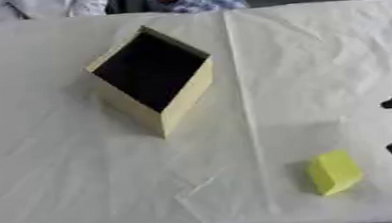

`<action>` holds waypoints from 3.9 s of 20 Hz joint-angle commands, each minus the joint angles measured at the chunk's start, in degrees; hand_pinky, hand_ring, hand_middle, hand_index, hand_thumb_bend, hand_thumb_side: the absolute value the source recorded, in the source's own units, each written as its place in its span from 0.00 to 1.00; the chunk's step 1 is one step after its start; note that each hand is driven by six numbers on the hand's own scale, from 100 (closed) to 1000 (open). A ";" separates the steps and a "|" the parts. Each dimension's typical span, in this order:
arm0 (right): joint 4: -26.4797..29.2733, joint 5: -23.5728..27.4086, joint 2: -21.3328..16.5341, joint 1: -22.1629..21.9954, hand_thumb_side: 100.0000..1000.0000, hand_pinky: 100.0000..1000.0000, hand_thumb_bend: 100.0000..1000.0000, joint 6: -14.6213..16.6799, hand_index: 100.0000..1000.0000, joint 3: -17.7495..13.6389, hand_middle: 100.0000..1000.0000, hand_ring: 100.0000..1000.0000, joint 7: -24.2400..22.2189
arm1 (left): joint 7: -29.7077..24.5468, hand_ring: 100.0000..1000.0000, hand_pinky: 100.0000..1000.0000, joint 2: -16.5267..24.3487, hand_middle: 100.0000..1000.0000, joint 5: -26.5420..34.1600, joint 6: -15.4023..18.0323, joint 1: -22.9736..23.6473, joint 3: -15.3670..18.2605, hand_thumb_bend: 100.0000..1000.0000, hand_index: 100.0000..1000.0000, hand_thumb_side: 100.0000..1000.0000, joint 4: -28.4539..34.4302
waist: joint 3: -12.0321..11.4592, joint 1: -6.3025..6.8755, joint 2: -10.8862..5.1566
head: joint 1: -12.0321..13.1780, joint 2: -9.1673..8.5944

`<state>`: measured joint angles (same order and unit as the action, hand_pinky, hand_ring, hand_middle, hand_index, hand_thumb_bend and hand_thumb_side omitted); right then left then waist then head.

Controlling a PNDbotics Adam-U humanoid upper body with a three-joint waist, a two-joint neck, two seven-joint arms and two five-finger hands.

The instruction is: Pick up objects on the table and place them in the box.

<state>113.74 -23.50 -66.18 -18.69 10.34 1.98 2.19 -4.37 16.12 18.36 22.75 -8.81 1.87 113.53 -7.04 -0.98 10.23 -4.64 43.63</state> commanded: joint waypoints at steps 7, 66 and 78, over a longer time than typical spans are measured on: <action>0.85 8.32 -6.25 4.57 0.25 0.76 0.31 -1.36 0.86 1.99 0.72 0.81 -6.47 | -0.28 0.85 0.70 1.44 0.89 0.07 -0.27 -0.30 -0.21 0.00 0.61 0.66 1.07 | -0.29 -0.10 -0.75 | -0.61 0.41; 0.85 6.63 -2.00 21.80 0.35 0.84 0.31 -7.44 0.88 18.00 0.78 0.86 -24.85 | -1.78 0.86 0.70 1.08 0.90 1.46 -2.22 0.38 -1.38 0.00 0.61 0.66 1.07 | -1.67 -0.32 -2.93 | -3.48 0.49; 0.85 0.44 1.51 22.80 0.36 0.84 0.33 -9.06 0.88 20.26 0.79 0.87 -26.36 | -2.07 0.86 0.69 0.89 0.90 1.48 -2.51 0.38 -1.49 0.00 0.61 0.67 1.07 | -1.80 -0.23 -2.78 | -3.81 0.49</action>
<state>113.77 -22.51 -63.76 3.55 1.51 22.67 -24.09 -6.42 16.12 19.64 20.39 -8.08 0.46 113.53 -8.83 -1.28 8.06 -8.25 43.74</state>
